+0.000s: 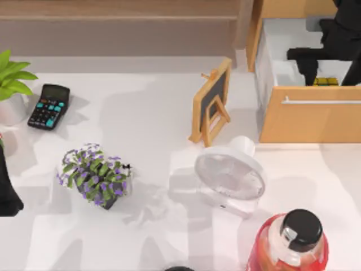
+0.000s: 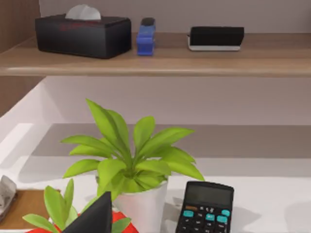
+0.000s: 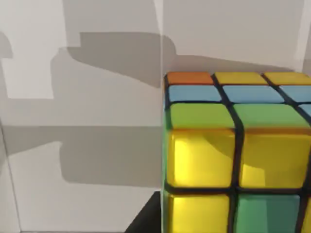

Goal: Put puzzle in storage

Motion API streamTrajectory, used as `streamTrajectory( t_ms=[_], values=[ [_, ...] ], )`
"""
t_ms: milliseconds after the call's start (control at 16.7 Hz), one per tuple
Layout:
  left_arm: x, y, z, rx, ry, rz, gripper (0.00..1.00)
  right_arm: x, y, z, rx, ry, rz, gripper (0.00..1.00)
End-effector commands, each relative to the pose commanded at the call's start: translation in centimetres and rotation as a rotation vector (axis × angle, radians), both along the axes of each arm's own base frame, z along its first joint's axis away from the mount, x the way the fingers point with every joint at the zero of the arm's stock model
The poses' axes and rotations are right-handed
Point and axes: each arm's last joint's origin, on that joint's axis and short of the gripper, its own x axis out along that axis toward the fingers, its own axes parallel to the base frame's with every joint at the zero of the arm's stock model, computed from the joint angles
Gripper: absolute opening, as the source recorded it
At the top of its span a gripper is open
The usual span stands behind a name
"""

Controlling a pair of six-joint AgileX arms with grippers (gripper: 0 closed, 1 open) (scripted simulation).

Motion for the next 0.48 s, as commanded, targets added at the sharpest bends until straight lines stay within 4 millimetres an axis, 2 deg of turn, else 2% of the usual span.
streamTrajectory(
  t_ms=[120, 480],
  values=[
    [0.0, 0.0, 0.0, 0.0, 0.0, 0.0, 1.0, 0.0, 0.0, 0.0, 0.0, 0.0, 0.0, 0.98],
    [0.0, 0.0, 0.0, 0.0, 0.0, 0.0, 1.0, 0.0, 0.0, 0.0, 0.0, 0.0, 0.0, 1.0]
  ],
)
